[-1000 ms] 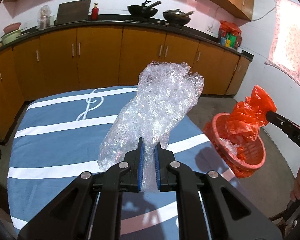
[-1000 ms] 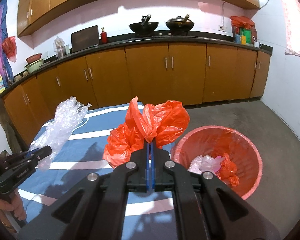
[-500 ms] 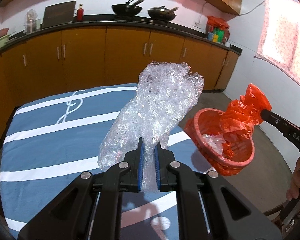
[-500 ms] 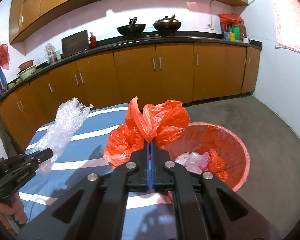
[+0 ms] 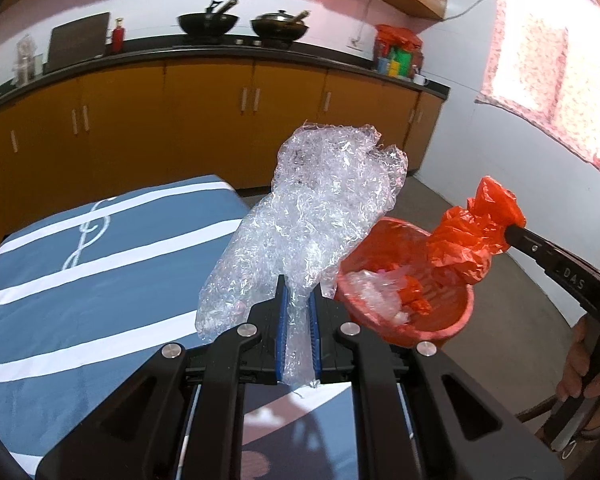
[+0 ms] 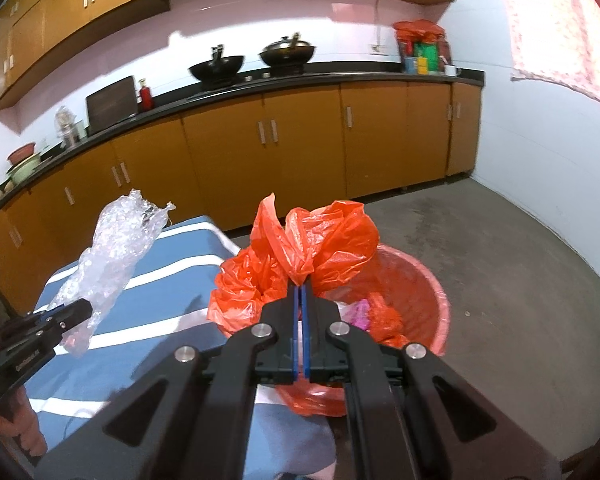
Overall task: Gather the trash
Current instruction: 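Lift the bubble wrap and red bag and carry both toward the wastebasket, then lower both held items into the wastebasket and open both tools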
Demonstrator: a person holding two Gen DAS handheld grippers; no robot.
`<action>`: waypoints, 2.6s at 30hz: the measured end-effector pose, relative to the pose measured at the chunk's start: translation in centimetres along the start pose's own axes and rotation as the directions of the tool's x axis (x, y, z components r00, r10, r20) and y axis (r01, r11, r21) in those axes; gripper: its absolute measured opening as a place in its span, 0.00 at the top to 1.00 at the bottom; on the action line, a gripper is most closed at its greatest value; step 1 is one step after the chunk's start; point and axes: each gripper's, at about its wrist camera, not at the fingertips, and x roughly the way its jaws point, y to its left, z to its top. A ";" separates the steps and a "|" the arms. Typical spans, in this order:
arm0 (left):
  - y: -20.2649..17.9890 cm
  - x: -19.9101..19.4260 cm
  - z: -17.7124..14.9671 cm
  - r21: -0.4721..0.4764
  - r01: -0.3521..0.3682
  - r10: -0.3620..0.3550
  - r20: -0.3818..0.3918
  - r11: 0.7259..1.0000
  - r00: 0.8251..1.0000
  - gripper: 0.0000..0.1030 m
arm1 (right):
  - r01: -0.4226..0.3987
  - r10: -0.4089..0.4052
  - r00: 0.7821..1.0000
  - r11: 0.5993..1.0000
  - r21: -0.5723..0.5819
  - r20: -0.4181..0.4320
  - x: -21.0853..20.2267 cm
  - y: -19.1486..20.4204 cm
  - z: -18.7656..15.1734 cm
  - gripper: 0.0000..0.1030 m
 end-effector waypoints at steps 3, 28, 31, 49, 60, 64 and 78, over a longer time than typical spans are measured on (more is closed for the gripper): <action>-1.7 0.8 0.2 0.021 0.024 -0.023 -0.006 1.000 1.000 0.91 | 0.024 -0.024 1.000 0.999 0.029 0.005 -0.1 -1.8 0.0 0.97; -9.1 12.5 0.9 0.114 0.175 -0.158 -0.147 0.978 0.976 0.91 | 0.145 -0.144 0.989 0.985 0.096 -0.017 6.3 -9.6 0.4 0.97; -9.2 13.3 0.8 0.119 0.183 -0.163 -0.160 0.976 0.974 0.91 | 0.145 -0.142 0.989 0.984 0.099 -0.028 7.1 -9.7 0.3 0.97; -10.1 16.3 0.5 0.115 0.219 -0.191 -0.215 0.969 0.958 0.90 | 0.110 -0.108 0.994 0.988 0.112 -0.024 8.2 -10.2 -0.4 0.95; -9.4 16.5 0.1 0.083 0.221 -0.197 -0.229 0.972 0.953 0.69 | 0.069 -0.064 0.997 0.986 0.152 -0.037 8.3 -10.7 -1.1 0.83; -9.0 16.0 0.2 0.080 0.204 -0.183 -0.218 0.976 0.959 0.69 | 0.075 -0.073 0.997 0.984 0.159 -0.024 7.6 -10.8 -1.2 0.70; -2.9 5.9 0.3 0.042 0.029 -0.028 -0.015 0.999 0.999 0.48 | 0.059 -0.075 0.989 0.990 0.130 0.125 -0.2 -7.5 -2.2 0.16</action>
